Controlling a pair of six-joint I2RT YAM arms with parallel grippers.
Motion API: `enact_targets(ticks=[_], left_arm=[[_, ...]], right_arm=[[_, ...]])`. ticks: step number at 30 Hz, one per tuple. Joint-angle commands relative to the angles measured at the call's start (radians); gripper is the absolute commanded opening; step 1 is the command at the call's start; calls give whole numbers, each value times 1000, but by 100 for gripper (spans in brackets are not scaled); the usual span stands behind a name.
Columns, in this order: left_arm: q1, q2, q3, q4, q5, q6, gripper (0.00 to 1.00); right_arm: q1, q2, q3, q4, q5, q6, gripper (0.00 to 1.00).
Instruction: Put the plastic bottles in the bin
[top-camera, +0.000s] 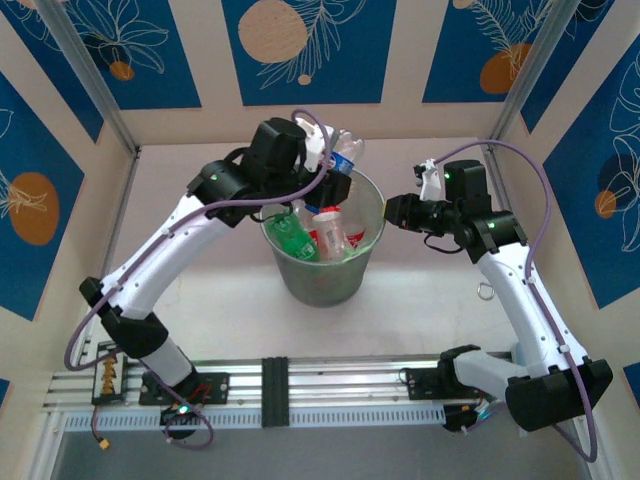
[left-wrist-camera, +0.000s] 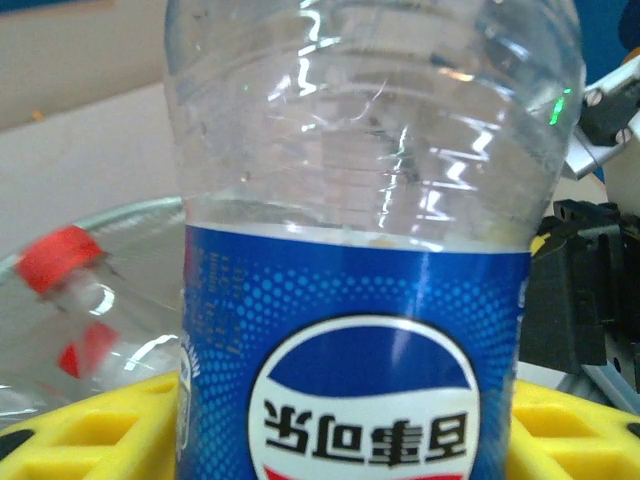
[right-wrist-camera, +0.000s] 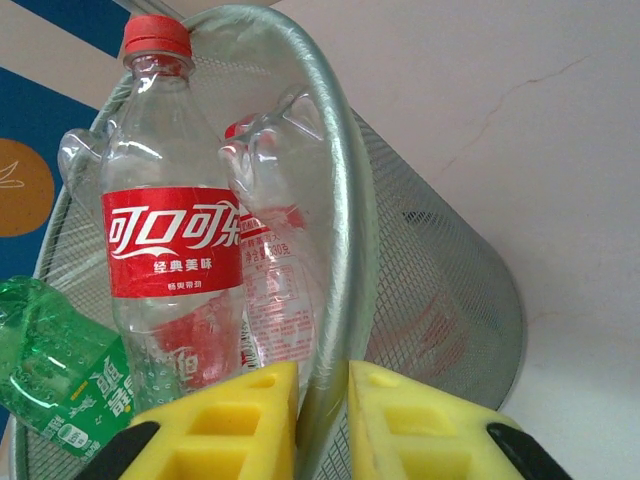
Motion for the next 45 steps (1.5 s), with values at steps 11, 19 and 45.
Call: enact_targets(ticks=[11,19,45], left_arm=[[-49,-12,-185,103,128,-295,30],[-60,-42,-224,102,134,-292,67],[-62,43,-211,189,84,-240,57]], right_arm=[[-1,3,-12,-5,-10,-27,17],[-8,-2,-12,-2,-10,-29,17],[-6,-1,-3,-12,-5,-31,17]])
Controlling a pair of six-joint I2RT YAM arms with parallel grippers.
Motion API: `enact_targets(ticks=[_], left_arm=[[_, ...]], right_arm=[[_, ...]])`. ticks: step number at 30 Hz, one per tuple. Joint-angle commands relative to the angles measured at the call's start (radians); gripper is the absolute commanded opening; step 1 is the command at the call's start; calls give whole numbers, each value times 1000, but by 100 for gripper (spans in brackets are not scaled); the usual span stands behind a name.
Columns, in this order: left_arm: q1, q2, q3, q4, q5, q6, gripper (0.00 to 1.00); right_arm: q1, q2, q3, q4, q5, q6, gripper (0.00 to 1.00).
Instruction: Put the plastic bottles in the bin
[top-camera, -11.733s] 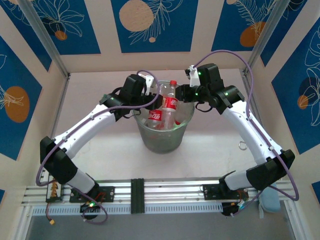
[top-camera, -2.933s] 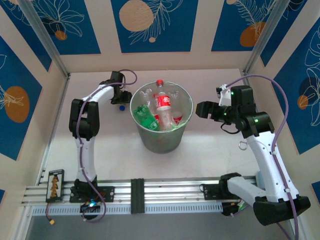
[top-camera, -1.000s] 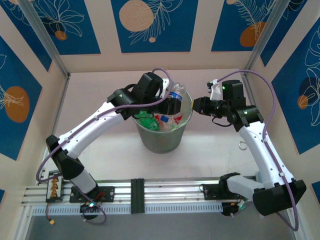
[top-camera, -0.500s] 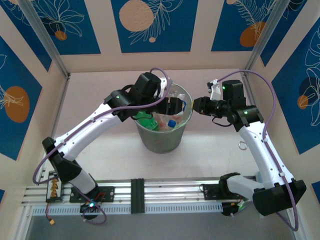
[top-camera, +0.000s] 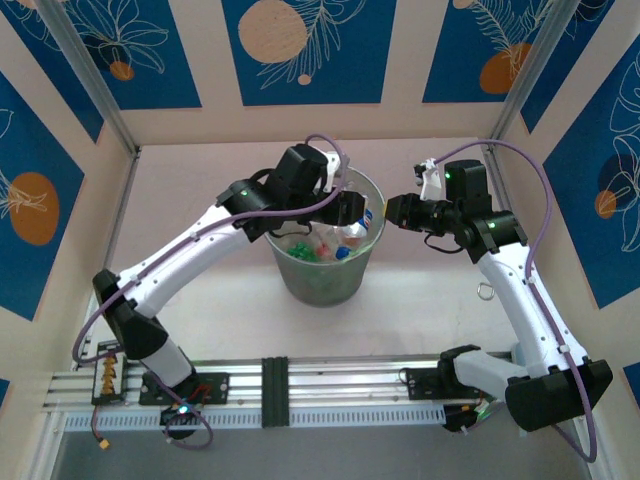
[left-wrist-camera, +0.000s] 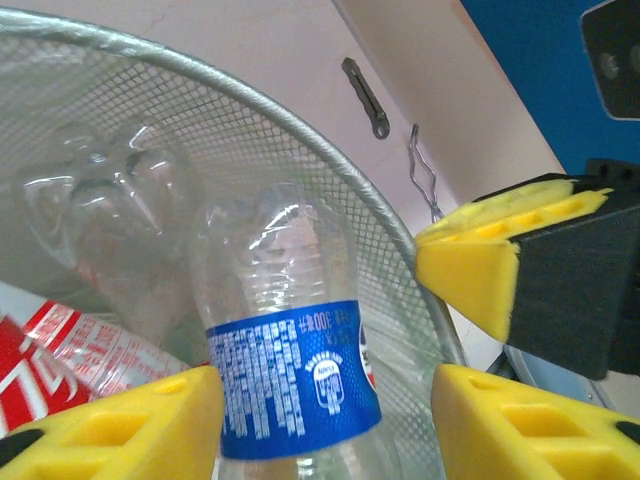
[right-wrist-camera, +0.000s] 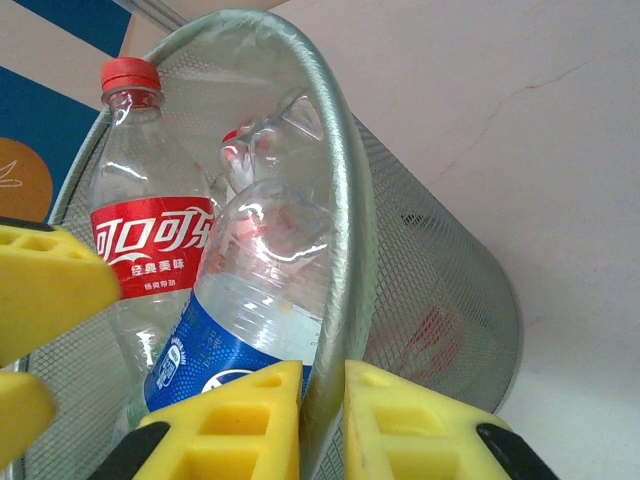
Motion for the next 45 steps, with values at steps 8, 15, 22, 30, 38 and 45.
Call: enact_targets(ticks=[8,15,22,30,38,45], left_arm=[[-6,19,24,33,45,22,56],[65,-94,43,0,-23,81,65],[155,-305,-105,-34,-267,170,85],[364,-560,-531,48,-453,208,100],[455,-709,-934,229,-821,279,100],[514,-676,-1244,628,-885,345,100]], right_arm=[[-4,-2,3,-16,1,-22,17],[-7,-5,49,-26,18,-47,22],[-51,-17,81,-25,49,-74,47],[-171,-56,-3,32,236,-108,99],[-251,-101,-300,286,332,-199,99],[-255,-71,-516,549,446,-215,99]])
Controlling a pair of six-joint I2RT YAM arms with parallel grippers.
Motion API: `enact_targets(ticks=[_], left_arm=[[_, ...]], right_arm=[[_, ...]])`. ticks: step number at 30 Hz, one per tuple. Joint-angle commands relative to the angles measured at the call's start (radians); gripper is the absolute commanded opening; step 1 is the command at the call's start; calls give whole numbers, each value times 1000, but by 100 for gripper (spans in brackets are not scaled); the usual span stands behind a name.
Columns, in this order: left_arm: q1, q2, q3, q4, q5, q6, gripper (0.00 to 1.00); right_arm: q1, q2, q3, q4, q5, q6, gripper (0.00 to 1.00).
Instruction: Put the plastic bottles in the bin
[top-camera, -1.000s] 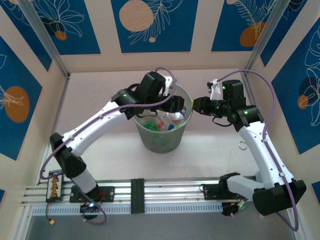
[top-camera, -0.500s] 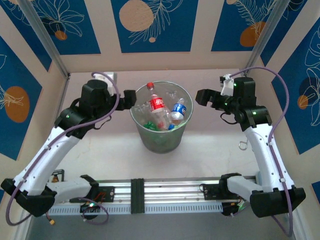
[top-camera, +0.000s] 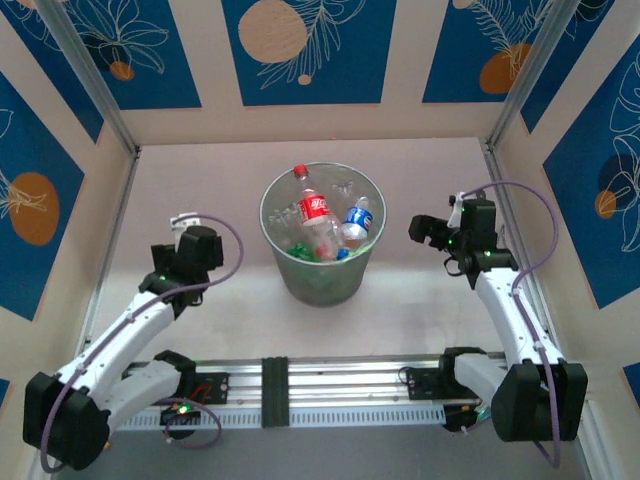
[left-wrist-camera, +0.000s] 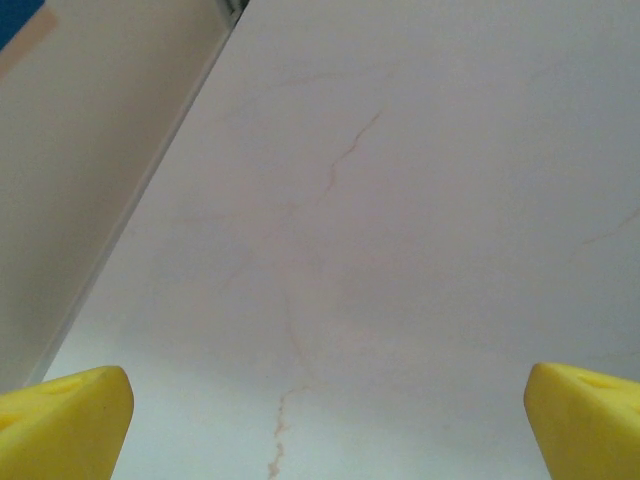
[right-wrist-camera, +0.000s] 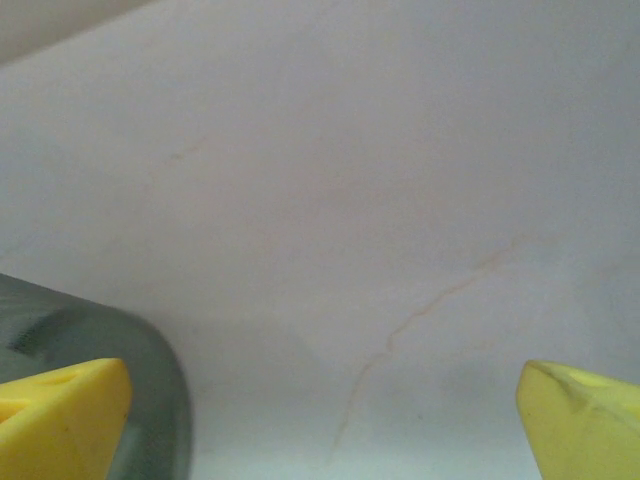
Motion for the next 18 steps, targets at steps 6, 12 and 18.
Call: enact_targets(ticks=[6,12,18], left_arm=[[81,96,-195,605,-38,209,100],[148,289,-229,844,90,281,100],[171,429,-257,1126,168,329,100]], right_arm=[[12,102,-144,371,174,16,99],[33,190,-202,534,261,-17,99],[68,263,-287,776,308,-51,99]])
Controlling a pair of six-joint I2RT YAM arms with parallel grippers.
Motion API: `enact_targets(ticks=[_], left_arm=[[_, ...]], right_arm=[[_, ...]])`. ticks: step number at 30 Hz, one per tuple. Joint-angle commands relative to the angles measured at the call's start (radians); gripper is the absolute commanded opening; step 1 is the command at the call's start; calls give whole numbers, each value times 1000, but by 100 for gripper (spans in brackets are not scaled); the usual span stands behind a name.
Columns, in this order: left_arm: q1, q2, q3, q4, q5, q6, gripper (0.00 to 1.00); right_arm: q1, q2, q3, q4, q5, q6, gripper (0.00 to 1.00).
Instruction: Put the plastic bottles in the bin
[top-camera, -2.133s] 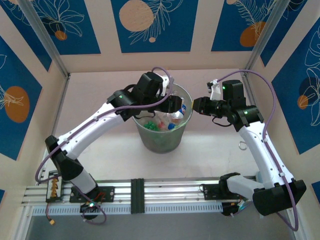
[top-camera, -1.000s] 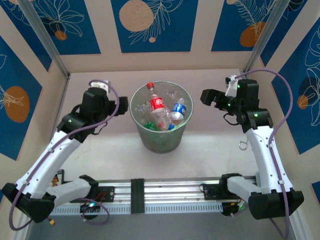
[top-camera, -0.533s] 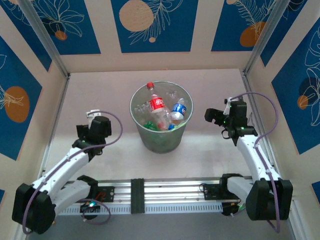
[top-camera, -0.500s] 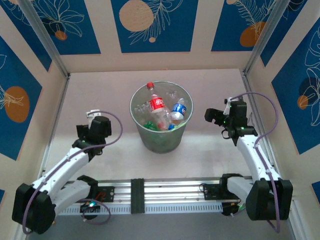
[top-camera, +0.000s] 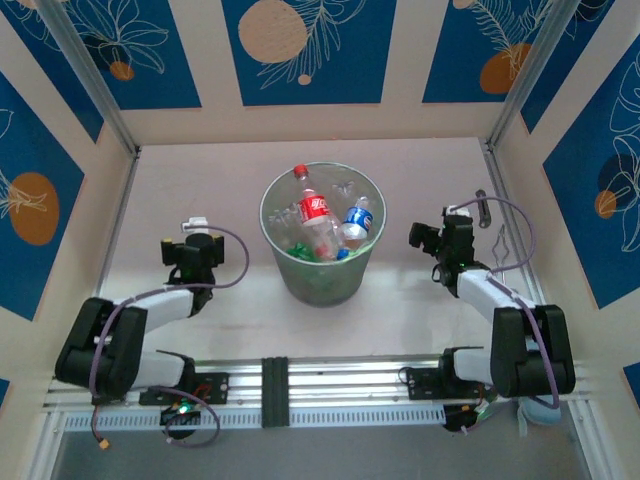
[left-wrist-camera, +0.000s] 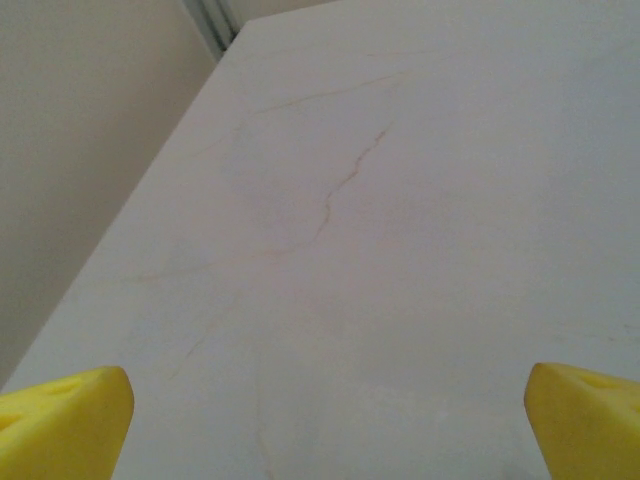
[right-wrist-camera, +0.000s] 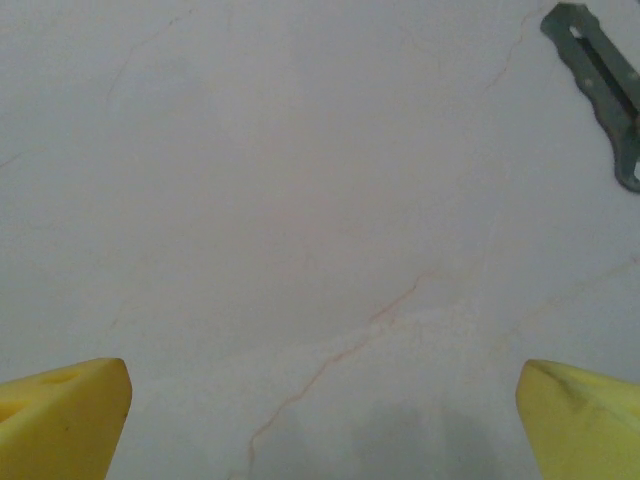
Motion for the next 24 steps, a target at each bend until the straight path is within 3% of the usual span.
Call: enact_targets(ticks=[1,6,14,18,21,22,24], left_arm=[[16,55,-23,286,67,62,100],[20,174,-5,402,93,98,100],[31,171,19,340,131,85,100],[36,168,-2,372,155,87,100],[37,166,-21,406,167,90,100],[36,167,-21,406,169,90,100],[39,169,-14,396,179,89,100]], right_arm=[[28,37,-43,223,51,-43,99],[68,73,-66,367,37,-125,99],[60,206,-83,569,15,-176,99],[44,197,-112,596,-48,-176,99],[44,280,-124,726,-43,-180,99],[44,253,-105,633,-58,-178,99],[22,263,-108,655,-79,-164,99]])
